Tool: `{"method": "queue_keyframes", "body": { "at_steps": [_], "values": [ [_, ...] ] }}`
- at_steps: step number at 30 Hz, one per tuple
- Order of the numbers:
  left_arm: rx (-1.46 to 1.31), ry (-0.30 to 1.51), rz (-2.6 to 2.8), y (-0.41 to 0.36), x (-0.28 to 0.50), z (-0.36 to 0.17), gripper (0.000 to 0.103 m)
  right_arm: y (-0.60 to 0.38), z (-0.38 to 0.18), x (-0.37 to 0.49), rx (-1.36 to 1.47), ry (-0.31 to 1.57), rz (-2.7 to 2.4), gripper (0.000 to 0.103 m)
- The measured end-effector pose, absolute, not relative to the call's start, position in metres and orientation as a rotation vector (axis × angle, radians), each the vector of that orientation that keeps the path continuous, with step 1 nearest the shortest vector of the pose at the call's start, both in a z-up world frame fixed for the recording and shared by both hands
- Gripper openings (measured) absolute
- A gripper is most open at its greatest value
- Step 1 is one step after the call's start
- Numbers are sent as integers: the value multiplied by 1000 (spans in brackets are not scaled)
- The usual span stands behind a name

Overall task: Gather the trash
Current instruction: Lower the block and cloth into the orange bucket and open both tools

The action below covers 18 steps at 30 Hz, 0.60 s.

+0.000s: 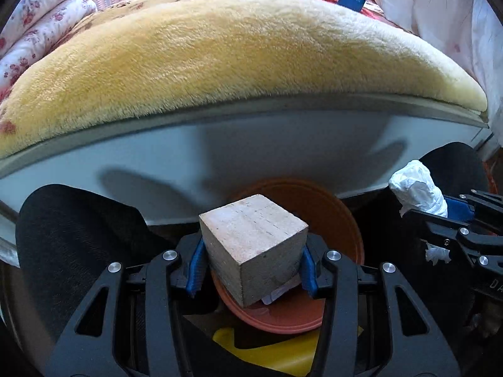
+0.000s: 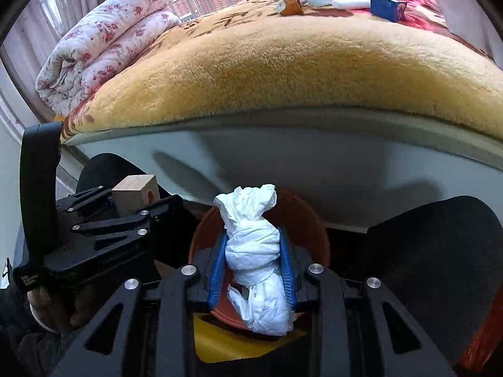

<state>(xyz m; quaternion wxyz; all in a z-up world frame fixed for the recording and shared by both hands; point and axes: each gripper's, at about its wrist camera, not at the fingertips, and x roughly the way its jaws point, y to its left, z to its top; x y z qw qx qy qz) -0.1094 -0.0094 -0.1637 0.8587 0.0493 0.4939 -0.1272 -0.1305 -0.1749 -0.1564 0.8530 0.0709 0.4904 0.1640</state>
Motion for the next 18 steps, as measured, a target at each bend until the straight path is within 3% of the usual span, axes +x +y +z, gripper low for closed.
{"method": "queue_keyframes", "body": {
  "at_steps": [7,8,9,10,11,18],
  "values": [
    [103,1065,-265,-9,-106,-171,47,-176,-164,-129,149,1060,344,33],
    [105,1073,-261,-9,-105,-172,52,-177,-165,-129,148,1063,344,35],
    [110,1083,-254,-10,-101,-174,60,-177,-165,-129,142,1064,339,51],
    [121,1093,-232,-12,-95,-175,79,-177,-166,-129,138,1063,333,59],
    [124,1094,-220,-11,-94,-176,84,-178,-165,-128,138,1056,326,63],
    [105,1083,-233,-8,-92,-172,84,-190,-161,-130,159,1041,304,63]
  ]
}}
